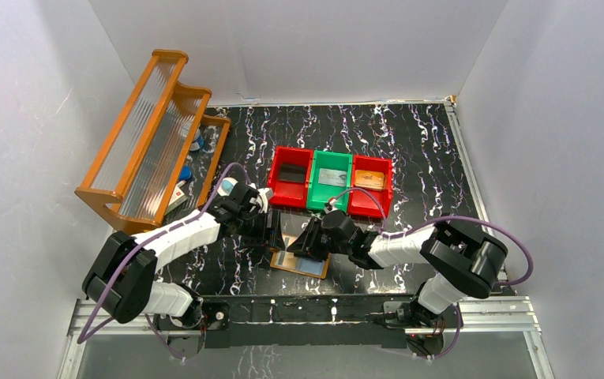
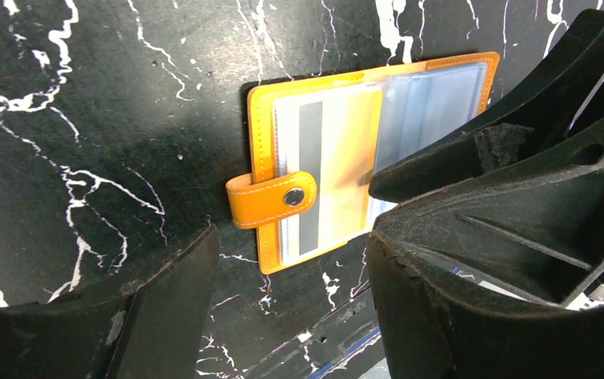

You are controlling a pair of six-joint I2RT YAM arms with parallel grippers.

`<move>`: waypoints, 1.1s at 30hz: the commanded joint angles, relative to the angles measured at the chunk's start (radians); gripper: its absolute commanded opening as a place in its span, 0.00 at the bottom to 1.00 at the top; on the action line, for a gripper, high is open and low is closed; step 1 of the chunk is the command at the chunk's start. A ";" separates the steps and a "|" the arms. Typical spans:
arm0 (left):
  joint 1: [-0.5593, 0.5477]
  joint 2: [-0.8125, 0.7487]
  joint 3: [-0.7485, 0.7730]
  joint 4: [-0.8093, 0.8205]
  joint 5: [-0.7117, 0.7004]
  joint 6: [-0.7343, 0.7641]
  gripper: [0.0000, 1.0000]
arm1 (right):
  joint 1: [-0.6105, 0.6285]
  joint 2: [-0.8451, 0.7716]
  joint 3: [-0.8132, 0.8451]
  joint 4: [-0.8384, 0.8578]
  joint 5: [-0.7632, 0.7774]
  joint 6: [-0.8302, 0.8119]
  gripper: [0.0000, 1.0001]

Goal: Take the credit cards out of the card holder

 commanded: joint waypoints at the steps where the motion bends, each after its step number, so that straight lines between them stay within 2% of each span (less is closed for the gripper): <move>1: -0.033 0.016 0.045 -0.006 -0.026 0.018 0.66 | 0.004 -0.025 -0.010 -0.007 0.023 0.001 0.44; 8: -0.084 0.077 0.063 -0.022 -0.088 0.025 0.59 | 0.003 0.004 -0.018 0.017 0.019 0.015 0.43; 20: -0.108 0.106 0.047 -0.030 -0.112 0.031 0.45 | 0.003 -0.079 -0.011 -0.057 0.037 -0.033 0.43; 28: -0.111 0.096 0.065 -0.038 -0.121 0.023 0.48 | 0.003 -0.068 0.002 -0.142 0.056 -0.013 0.43; 33: -0.117 0.092 0.078 -0.040 -0.102 0.044 0.48 | 0.000 0.002 -0.021 -0.043 0.020 0.007 0.41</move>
